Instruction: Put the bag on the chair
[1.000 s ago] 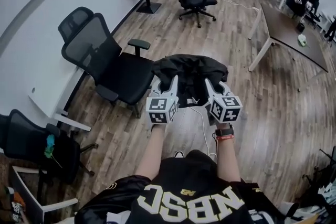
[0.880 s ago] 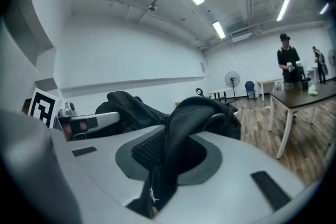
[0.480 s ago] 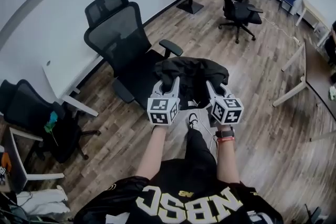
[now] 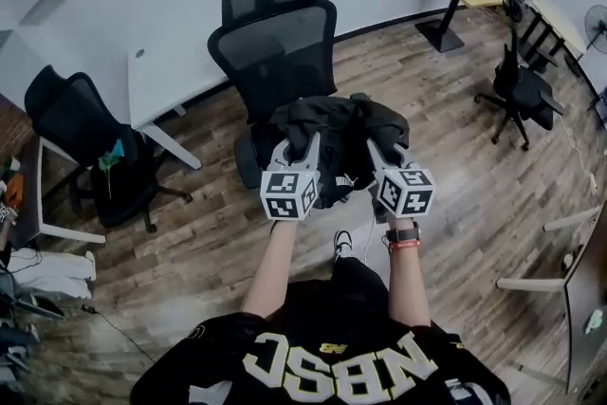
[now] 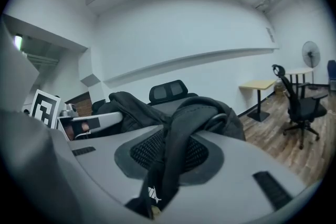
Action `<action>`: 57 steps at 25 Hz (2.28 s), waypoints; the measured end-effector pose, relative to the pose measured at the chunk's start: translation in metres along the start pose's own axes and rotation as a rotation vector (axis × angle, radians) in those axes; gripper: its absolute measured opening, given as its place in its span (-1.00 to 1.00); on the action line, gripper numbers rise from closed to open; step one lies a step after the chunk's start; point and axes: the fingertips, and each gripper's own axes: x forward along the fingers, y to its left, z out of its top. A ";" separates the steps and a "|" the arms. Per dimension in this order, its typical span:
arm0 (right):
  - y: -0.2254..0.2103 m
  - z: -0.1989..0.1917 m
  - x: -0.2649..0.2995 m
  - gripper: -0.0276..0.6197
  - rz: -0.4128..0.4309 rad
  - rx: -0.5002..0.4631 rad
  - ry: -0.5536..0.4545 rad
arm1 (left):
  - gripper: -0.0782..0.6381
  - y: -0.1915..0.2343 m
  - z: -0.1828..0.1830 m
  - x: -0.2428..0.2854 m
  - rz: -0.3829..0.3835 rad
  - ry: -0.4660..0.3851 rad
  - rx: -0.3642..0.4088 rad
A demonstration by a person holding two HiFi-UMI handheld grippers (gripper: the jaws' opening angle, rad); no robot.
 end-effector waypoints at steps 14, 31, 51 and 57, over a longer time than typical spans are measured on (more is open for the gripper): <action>0.027 0.025 0.162 -0.68 0.325 -0.029 0.163 | -0.57 0.109 0.006 0.028 0.336 -0.031 -0.036; 0.038 -0.048 0.313 -0.68 0.326 -0.068 0.437 | -0.56 0.247 -0.082 0.084 0.445 0.135 -0.186; -0.014 -0.176 0.396 -0.58 0.208 0.018 0.728 | -0.41 0.303 -0.242 0.150 0.440 0.404 -0.422; -0.028 -0.221 0.412 -0.59 0.176 0.041 0.798 | -0.37 0.313 -0.293 0.156 0.440 0.469 -0.454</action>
